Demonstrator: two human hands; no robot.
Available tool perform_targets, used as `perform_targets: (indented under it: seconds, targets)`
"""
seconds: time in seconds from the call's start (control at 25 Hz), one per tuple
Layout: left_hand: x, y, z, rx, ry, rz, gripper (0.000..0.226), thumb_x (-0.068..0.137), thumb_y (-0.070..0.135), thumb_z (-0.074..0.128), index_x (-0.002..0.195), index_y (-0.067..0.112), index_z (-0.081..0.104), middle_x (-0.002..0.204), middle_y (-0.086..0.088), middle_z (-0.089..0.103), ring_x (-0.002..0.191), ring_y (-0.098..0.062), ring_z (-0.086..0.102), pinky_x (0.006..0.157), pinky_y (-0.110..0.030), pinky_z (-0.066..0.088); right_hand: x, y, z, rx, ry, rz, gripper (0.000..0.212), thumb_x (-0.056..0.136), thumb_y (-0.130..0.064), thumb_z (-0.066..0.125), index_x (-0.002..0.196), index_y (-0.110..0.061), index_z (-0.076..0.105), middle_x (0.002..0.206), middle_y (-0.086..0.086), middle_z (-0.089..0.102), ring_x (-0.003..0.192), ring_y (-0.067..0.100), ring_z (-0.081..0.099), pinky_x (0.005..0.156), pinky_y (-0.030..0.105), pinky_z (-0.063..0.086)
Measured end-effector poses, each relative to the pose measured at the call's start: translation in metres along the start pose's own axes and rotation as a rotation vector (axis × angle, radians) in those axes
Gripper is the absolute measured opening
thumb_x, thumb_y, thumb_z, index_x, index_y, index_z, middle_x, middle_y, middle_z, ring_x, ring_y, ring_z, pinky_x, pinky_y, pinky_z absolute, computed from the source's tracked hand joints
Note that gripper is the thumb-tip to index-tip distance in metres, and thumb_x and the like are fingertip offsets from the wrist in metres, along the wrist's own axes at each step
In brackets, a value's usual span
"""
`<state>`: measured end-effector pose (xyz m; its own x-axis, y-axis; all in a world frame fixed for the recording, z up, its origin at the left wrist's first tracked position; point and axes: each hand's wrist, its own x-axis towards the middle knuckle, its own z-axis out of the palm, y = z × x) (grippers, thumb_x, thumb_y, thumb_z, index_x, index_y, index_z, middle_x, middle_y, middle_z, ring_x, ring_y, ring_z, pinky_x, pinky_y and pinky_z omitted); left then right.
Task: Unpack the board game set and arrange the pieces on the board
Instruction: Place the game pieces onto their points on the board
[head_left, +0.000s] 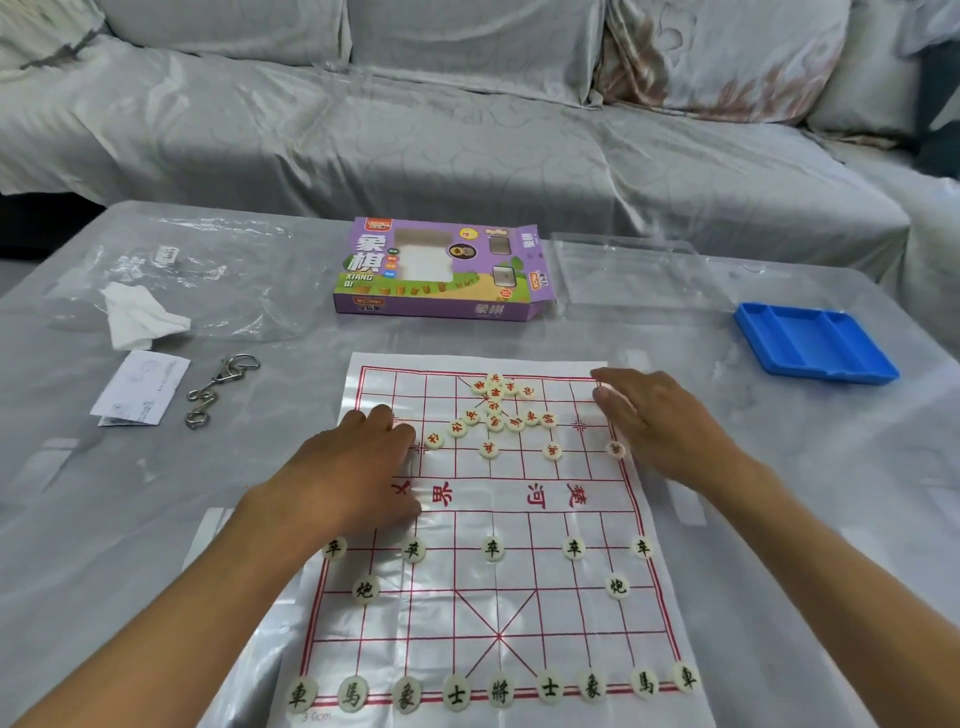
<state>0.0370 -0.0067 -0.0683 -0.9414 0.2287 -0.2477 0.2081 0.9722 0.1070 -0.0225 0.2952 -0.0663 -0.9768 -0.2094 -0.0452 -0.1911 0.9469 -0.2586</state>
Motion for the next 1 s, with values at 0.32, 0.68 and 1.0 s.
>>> perform_targets:
  seconds: [0.32,0.68,1.0]
  targets:
    - [-0.004,0.004,0.000,-0.007,-0.005,-0.014,0.058,0.084,0.052,0.059,0.134,0.028,0.041,0.130,0.008,0.039,0.120,-0.013,0.038,0.083,-0.031,0.047,-0.010,0.013,0.013,-0.231,-0.220,0.024,0.053,0.102,-0.050,0.017,0.151,-0.030,0.022,0.162,-0.010,0.004,0.146,0.021,0.016,0.112,0.044,0.024]
    - [-0.005,0.004,-0.002,0.016,-0.015,-0.013,0.061,0.081,0.053,0.061,0.133,0.028,0.042,0.129,0.008,0.040,0.118,-0.014,0.040,0.077,-0.029,0.044,-0.013,0.008,0.021,-0.013,0.015,0.040,0.046,0.101,-0.045,0.030,0.141,-0.026,0.044,0.154,-0.005,0.034,0.138,0.021,0.033,0.109,0.042,0.030]
    - [-0.005,0.001,-0.005,-0.008,0.000,0.015,0.058,0.084,0.051,0.059,0.134,0.028,0.042,0.129,0.008,0.043,0.117,-0.014,0.041,0.082,-0.031,0.044,-0.003,-0.044,0.028,0.091,0.142,-0.135,0.026,0.094,-0.028,0.058,0.119,-0.024,0.063,0.129,-0.009,0.060,0.117,0.015,0.049,0.097,0.030,0.039]
